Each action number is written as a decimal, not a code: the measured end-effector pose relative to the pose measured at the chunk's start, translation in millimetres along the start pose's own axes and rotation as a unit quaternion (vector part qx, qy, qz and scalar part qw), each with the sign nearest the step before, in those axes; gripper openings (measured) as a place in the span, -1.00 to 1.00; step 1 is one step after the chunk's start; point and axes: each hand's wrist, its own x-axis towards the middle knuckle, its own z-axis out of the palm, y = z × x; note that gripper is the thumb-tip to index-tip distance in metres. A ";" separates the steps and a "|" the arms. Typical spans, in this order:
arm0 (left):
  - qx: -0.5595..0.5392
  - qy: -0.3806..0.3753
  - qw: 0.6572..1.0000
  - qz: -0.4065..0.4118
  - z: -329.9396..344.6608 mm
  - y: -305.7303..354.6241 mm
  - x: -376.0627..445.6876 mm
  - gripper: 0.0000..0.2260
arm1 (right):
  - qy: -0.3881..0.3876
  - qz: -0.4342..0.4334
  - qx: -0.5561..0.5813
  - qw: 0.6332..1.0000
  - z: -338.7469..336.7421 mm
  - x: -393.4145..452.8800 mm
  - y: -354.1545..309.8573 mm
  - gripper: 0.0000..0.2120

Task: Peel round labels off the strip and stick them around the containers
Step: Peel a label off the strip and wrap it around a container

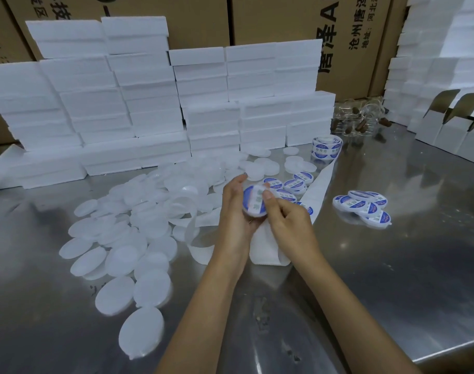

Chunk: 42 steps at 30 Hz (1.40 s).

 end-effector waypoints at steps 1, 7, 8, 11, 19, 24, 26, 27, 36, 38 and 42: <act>0.006 -0.007 1.000 -0.004 0.0 -0.3 0.2 -0.76 | 0.026 0.025 0.035 0.999 -3.0 3.3 0.9 -0.47; 0.069 0.007 0.998 -0.006 -2.5 -1.3 0.5 -0.74 | 0.192 0.302 0.322 0.876 -36.2 30.9 24.0 -0.55; 0.071 0.010 0.997 -0.007 -2.6 -0.4 0.3 -0.78 | 0.198 0.323 0.364 0.851 -42.8 34.7 28.5 -0.56; 0.086 0.009 0.996 -0.011 -2.3 2.8 -1.2 -0.85 | 0.197 0.333 0.453 0.803 -58.6 42.9 40.2 -0.56; 0.125 0.016 0.992 -0.012 -5.0 3.8 -1.4 -0.83 | 0.184 0.335 0.496 0.780 -66.1 46.6 47.1 -0.65; 0.108 0.067 0.992 -0.003 -9.6 5.6 -1.0 -0.81 | 0.168 0.282 0.280 0.902 -56.2 38.1 32.7 -0.81; 0.092 0.111 0.989 0.003 -13.7 5.5 0.3 -0.80 | 0.171 0.179 0.130 0.960 -48.3 35.4 22.8 -0.84; 0.078 0.131 0.988 0.004 -15.8 6.0 1.7 -0.80 | 0.164 0.115 0.073 0.977 -43.0 35.1 15.6 -0.87; 0.046 0.240 0.969 0.017 -28.0 15.9 6.6 -0.82 | -0.151 -0.120 -0.219 0.956 51.5 89.4 -39.5 -0.79; 0.055 0.248 0.966 0.042 -26.5 15.8 4.9 -0.79 | -0.223 -0.090 -0.292 0.926 69.9 100.1 -33.5 -0.78; 0.057 0.259 0.962 0.056 -25.1 15.8 5.4 -0.77 | -0.322 -0.026 -0.344 0.882 94.2 105.3 -12.0 -0.87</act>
